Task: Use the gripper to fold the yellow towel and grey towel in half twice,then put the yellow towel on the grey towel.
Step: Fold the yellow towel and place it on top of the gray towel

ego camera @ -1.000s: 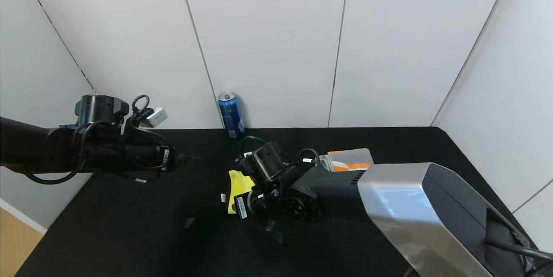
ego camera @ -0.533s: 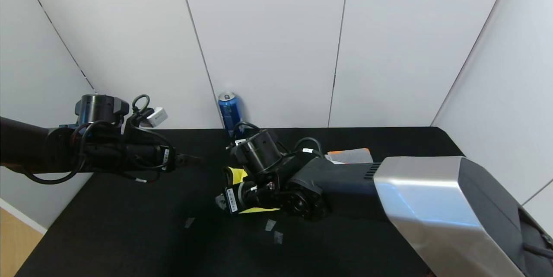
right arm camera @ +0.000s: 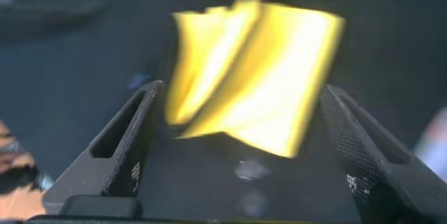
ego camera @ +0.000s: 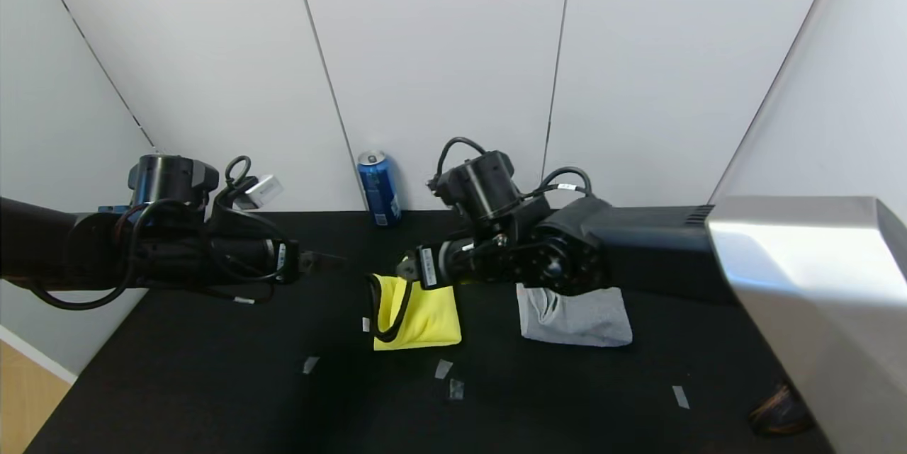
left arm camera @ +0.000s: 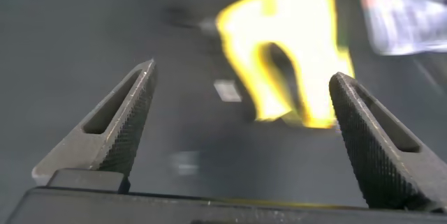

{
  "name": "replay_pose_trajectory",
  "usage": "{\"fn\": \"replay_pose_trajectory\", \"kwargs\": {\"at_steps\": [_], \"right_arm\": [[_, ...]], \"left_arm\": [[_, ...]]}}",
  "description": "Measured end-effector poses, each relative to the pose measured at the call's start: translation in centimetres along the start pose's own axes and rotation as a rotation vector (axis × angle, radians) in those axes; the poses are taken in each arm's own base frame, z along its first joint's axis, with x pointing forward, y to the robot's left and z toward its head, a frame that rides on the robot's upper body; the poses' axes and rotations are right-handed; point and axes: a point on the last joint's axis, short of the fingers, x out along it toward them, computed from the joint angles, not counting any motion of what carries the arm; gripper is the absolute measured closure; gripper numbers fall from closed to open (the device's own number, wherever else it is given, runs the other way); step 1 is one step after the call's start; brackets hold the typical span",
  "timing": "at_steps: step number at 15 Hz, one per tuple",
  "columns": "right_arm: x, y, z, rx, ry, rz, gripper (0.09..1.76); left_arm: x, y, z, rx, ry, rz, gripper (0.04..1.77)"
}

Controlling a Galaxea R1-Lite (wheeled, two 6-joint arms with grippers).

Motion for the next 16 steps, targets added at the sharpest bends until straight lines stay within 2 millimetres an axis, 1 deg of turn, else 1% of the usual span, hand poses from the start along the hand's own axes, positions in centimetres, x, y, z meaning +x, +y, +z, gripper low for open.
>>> {"fn": "replay_pose_trajectory", "kwargs": {"at_steps": [2,4,7,9,13,16], "right_arm": [[-0.8,-2.4,0.7,0.078,0.003,-0.050,0.20],[-1.3,-3.6,0.6,0.103,0.017,-0.076,0.19],[-1.7,-4.6,0.0,0.133,0.039,-0.104,0.17],[-2.1,-5.2,0.1,0.156,0.037,-0.114,0.17],[-3.0,-6.0,0.7,0.184,0.019,-0.127,0.15],[-3.6,-6.5,1.1,0.214,0.006,-0.136,0.15]], "left_arm": [[0.2,-1.7,-0.2,-0.035,0.013,-0.055,0.09],[0.6,-3.4,-0.5,-0.075,0.030,-0.096,0.09],[1.5,-5.6,-1.3,-0.065,0.073,-0.150,0.09],[2.3,-6.8,-1.6,-0.038,0.097,-0.180,0.09],[3.7,-8.7,-1.3,0.002,0.112,-0.234,0.09],[5.3,-10.3,-1.3,0.034,0.133,-0.280,0.09]]}}
